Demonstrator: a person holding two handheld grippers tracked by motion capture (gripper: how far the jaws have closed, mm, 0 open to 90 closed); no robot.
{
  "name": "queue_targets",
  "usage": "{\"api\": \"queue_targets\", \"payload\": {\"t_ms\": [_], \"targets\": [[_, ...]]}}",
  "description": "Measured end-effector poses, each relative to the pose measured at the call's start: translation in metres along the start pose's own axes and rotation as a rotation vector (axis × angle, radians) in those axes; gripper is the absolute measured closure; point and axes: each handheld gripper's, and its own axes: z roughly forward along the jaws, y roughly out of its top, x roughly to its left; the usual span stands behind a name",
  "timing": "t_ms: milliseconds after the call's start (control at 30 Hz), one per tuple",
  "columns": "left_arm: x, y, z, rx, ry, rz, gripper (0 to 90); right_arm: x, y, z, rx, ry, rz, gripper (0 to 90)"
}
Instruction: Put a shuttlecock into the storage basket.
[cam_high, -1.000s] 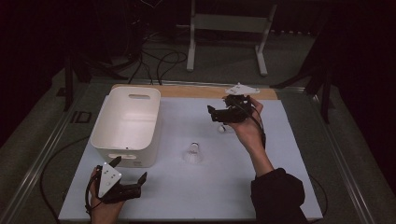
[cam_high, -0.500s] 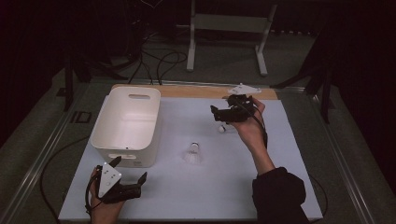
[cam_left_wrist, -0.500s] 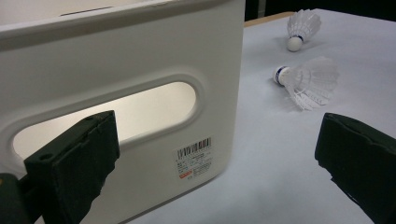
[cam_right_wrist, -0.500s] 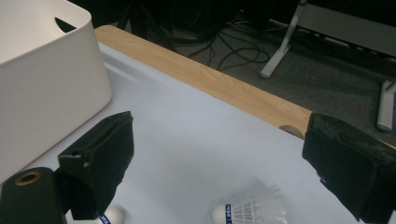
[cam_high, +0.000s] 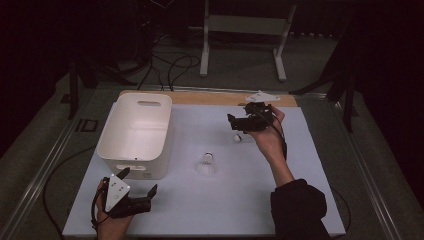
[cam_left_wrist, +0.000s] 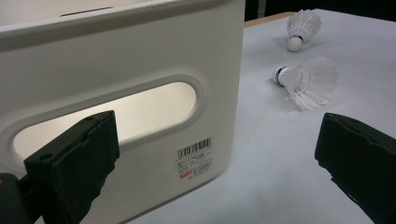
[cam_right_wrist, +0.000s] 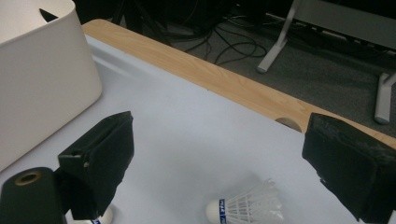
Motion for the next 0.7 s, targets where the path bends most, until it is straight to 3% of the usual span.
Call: {"api": "queue_targets", "payload": {"t_ms": [700], "targets": [[0.000,0.000,0.000,-0.002,0.000,-0.001,0.5,-0.012,-0.014,0.014,0.035,-0.016,0.032,9.0]]}}
